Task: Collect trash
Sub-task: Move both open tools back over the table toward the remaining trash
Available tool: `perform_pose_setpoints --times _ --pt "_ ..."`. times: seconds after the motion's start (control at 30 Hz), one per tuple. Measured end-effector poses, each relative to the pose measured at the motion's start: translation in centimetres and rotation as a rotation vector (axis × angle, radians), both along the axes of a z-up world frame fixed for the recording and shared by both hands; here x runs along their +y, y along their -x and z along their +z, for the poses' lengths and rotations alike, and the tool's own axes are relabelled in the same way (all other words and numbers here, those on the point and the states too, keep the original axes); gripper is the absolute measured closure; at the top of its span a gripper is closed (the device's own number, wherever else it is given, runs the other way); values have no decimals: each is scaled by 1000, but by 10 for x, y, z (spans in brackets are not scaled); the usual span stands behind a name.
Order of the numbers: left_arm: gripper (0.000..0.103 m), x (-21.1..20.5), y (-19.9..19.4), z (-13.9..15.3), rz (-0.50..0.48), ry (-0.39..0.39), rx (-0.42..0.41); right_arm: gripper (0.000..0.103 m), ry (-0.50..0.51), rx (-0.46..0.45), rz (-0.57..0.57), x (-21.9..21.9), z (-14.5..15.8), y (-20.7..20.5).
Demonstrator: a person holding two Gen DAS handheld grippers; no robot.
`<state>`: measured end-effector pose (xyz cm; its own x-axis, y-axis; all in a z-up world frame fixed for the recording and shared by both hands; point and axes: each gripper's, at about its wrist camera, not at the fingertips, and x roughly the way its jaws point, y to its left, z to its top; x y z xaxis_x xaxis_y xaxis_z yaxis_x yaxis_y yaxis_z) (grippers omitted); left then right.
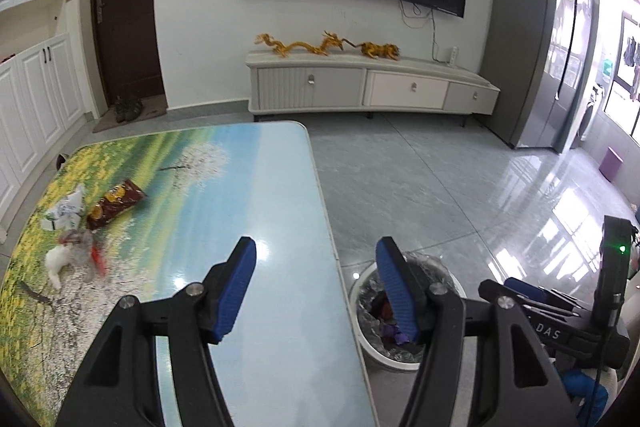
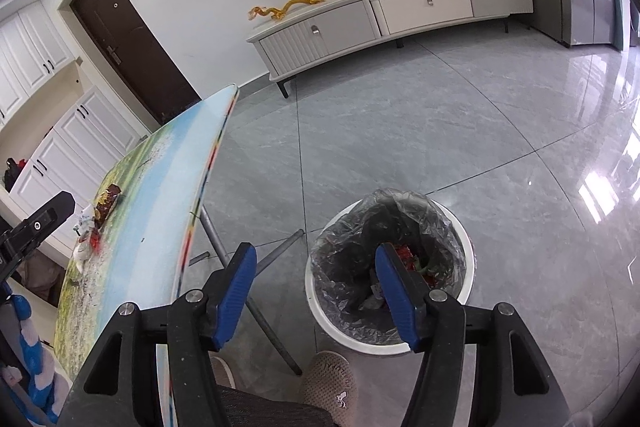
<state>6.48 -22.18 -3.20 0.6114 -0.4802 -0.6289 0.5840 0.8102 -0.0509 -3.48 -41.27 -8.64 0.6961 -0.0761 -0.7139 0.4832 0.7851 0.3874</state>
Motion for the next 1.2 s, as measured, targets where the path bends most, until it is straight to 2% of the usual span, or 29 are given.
perform_pose_setpoints --times 0.23,0.4,0.83,1.2 --pt "43 25 6 14 31 14 -39 43 18 -24 16 14 13 1" --pt "42 42 15 20 34 -14 -72 43 18 -54 24 25 22 0" --pt "42 102 25 32 130 27 -69 42 112 -116 55 63 58 8" --pt "42 134 26 38 184 43 -75 41 133 -154 66 85 74 13"
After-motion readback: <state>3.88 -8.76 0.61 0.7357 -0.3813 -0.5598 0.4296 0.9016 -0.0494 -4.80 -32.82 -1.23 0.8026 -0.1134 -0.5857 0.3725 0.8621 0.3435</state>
